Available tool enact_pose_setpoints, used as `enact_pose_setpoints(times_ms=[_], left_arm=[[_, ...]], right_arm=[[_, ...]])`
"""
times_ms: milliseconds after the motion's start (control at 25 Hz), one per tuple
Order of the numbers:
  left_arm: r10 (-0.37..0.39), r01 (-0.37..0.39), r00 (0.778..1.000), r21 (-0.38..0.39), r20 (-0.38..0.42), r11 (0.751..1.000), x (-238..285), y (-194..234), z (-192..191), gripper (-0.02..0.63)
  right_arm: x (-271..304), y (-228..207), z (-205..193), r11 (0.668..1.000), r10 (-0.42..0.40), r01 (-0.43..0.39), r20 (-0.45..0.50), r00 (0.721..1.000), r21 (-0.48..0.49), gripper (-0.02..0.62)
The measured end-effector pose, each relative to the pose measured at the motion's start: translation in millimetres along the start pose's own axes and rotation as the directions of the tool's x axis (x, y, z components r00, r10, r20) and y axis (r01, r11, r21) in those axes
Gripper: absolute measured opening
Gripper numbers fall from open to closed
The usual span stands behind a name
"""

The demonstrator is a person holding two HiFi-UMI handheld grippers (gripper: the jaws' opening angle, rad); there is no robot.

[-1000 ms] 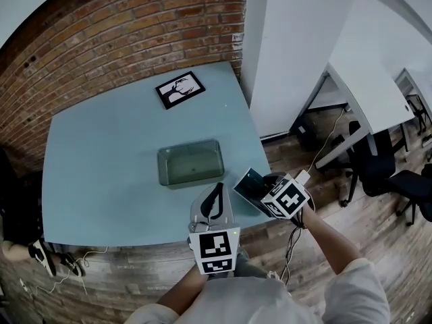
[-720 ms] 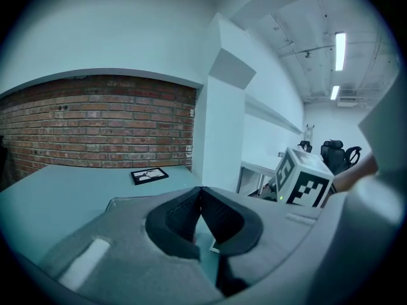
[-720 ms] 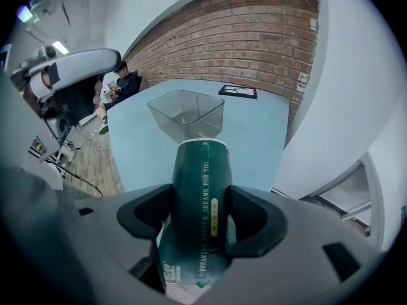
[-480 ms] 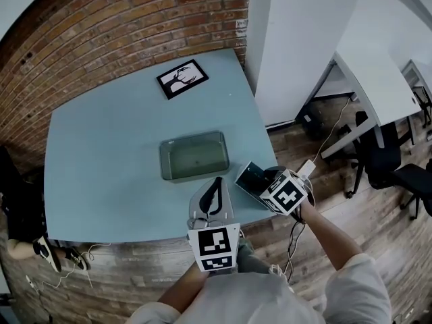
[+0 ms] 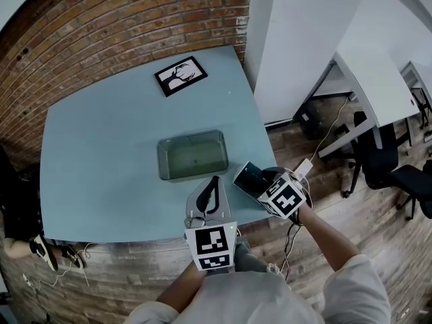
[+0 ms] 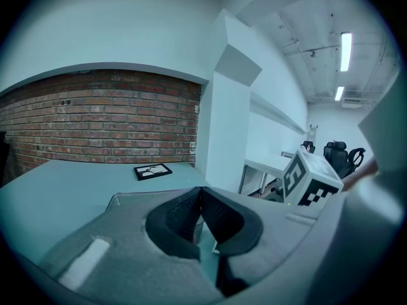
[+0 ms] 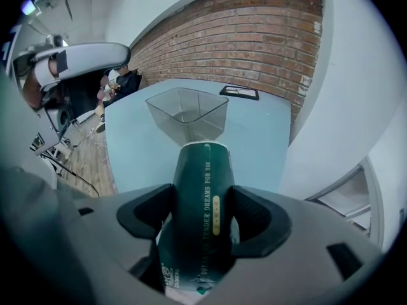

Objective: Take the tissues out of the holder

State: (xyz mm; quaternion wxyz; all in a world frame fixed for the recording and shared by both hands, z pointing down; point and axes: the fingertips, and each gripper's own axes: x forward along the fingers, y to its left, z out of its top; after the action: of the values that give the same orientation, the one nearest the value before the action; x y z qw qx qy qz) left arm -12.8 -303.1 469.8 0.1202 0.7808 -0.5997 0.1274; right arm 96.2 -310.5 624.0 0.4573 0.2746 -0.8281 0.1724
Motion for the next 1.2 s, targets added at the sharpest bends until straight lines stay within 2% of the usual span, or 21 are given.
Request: enact_pose_setpoints(times_ms=[480,720,800,960,1200], left_arm=[[0.013,-0.013,1.0,0.003,-0.002,1.0,-2.4,8.7,-1.2,0.008],[0.021,-0.021,1.0,0.011,0.004,1.0,-7.0,12.2,2.1,0.009],[0.027,-0.027,1.0,0.012,0.007,1.0,-8.4,14.7,3.5,0.009],[0.041,-0.041,0.999,0.004,0.011,0.999,-10.6,20.4,2.6,0.008],[0.062,-0.062,0.998,-0.012,0.033,0.998,-18.1,25.0,6.0,0.008]], right_arm=[[0.6,0.0,3.6,0.999,0.0,-0.002,0.052,0.999,0.037,0.336],[-14.8,-4.4,24.4,0.997,-0.032,0.023,0.126,0.992,0.076,0.337],[-29.2,-10.1,41.7,0.993,-0.077,0.057,0.198,0.977,0.105,0.336],[-58.6,-20.0,75.6,0.975,-0.168,0.106,0.332,0.928,0.197,0.336],[-83.7,-26.6,96.2,0.927,-0.291,0.143,0.423,0.858,0.347,0.333]])
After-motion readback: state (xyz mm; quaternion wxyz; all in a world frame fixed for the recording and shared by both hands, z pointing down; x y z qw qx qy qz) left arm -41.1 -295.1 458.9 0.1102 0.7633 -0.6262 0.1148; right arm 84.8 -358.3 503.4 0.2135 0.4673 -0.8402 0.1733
